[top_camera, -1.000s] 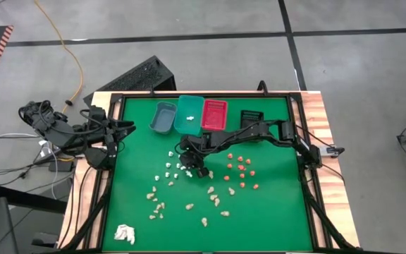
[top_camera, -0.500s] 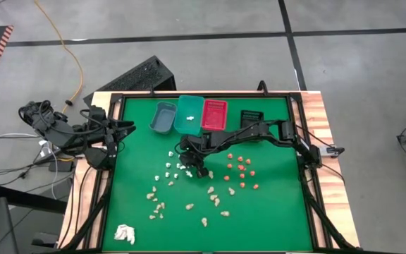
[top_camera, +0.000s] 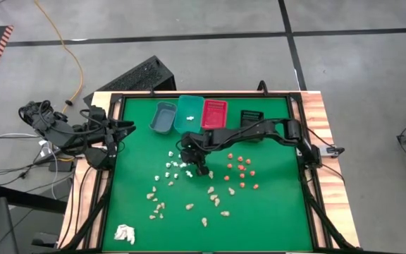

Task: Sort Halloween decoration
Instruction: Put the white skeleton toy into the light blue bin

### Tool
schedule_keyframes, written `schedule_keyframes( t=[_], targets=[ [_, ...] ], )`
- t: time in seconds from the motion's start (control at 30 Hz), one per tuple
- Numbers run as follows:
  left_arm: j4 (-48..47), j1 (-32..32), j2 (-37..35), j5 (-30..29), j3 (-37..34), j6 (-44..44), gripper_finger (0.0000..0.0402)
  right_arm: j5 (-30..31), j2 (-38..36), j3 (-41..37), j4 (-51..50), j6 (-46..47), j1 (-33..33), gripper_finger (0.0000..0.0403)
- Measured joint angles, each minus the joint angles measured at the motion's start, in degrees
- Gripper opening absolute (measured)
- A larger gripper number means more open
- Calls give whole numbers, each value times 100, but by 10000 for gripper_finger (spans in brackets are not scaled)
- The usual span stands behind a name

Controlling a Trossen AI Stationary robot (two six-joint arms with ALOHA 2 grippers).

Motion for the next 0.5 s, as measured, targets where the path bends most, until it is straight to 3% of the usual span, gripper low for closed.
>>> schedule_keyframes(
  t=[0.17, 0.5],
  targets=[
    [-32, -2, 0, 0, 0, 15, 121, 108, -396, 4, -20, 2, -158, 0],
    [-39, -2, 0, -15, 0, 15, 121, 1229, -889, 7, 242, 616, -1040, 0]
  ],
)
